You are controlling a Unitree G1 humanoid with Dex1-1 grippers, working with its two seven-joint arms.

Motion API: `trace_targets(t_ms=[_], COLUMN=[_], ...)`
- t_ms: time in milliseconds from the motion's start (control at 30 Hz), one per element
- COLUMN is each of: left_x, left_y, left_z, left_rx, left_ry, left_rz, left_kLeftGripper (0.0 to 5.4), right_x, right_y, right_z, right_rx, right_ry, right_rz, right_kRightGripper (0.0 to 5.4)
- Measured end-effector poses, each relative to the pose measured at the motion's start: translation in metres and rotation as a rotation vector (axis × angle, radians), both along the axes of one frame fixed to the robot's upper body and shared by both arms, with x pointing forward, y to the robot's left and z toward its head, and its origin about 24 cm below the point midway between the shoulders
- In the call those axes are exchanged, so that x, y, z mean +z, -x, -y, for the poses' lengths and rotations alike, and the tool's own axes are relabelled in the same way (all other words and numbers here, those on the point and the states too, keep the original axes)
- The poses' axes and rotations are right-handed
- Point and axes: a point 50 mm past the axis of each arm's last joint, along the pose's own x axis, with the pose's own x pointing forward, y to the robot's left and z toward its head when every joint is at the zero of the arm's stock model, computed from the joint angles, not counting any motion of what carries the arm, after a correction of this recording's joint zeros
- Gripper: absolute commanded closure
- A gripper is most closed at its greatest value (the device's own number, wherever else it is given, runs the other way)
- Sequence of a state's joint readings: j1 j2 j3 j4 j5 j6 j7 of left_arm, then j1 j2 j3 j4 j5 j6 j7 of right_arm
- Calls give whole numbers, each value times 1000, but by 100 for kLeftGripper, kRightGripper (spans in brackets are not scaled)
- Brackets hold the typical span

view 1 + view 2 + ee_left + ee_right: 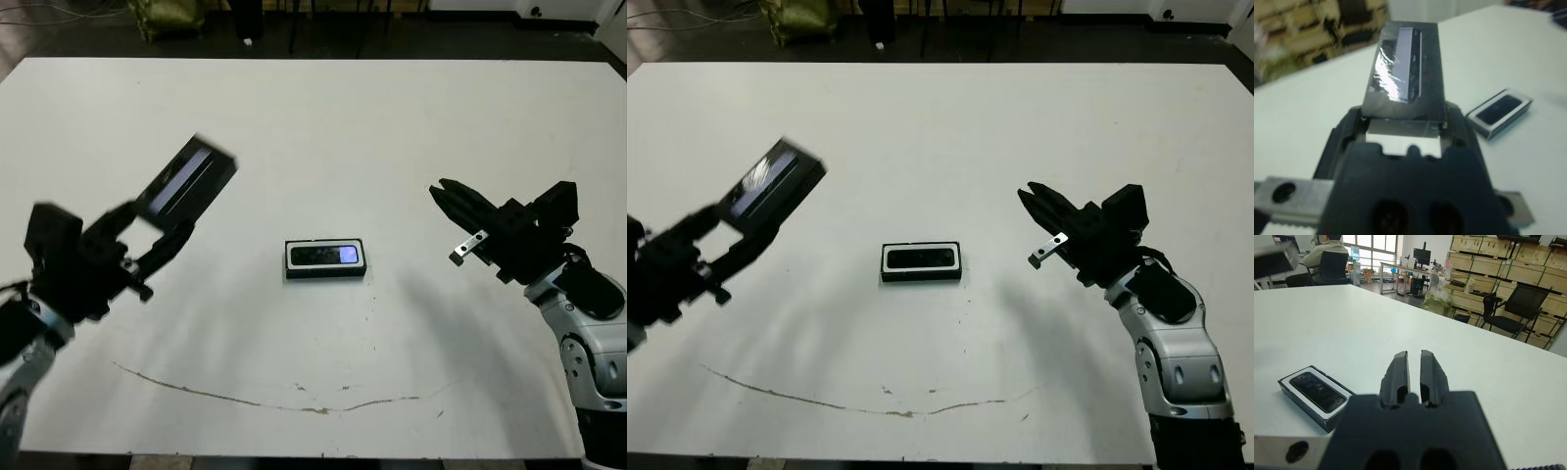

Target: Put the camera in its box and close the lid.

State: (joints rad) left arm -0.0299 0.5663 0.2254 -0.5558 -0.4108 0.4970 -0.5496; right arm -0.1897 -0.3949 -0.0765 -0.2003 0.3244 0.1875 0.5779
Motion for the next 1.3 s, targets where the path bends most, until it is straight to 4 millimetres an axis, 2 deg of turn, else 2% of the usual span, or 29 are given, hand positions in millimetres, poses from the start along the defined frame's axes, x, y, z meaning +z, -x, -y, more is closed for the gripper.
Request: trace_targets(t_ms=[167, 267, 467, 700, 1133, 1300], left_x=[18, 20, 5, -19, -45, -53], left_y=[-14, -23, -42, -52, -60, -63], left_z=[14, 22, 32, 33, 30, 29], left_rx=[-131, -206, -311, -323, -379, -423], left_ry=[-141, -219, -317, -387, -303, -183], left_rz=[-25, -49, -100, -167, -248, -263], left_kLeftGripper=[332, 332, 332, 332, 332, 332], right_x=[1, 1, 1, -1, -1, -2], right_y=[1, 0, 0, 0, 0, -1], right_z=[-1, 0, 0, 1, 0, 0], right_rx=[2, 1, 0, -3, -5, -4], right_ry=[-1, -1, -3, -7, 0, 1], right_rz=[5, 5, 6, 13, 17, 15], right_kRightGripper=[540, 540, 540, 540, 540, 540])
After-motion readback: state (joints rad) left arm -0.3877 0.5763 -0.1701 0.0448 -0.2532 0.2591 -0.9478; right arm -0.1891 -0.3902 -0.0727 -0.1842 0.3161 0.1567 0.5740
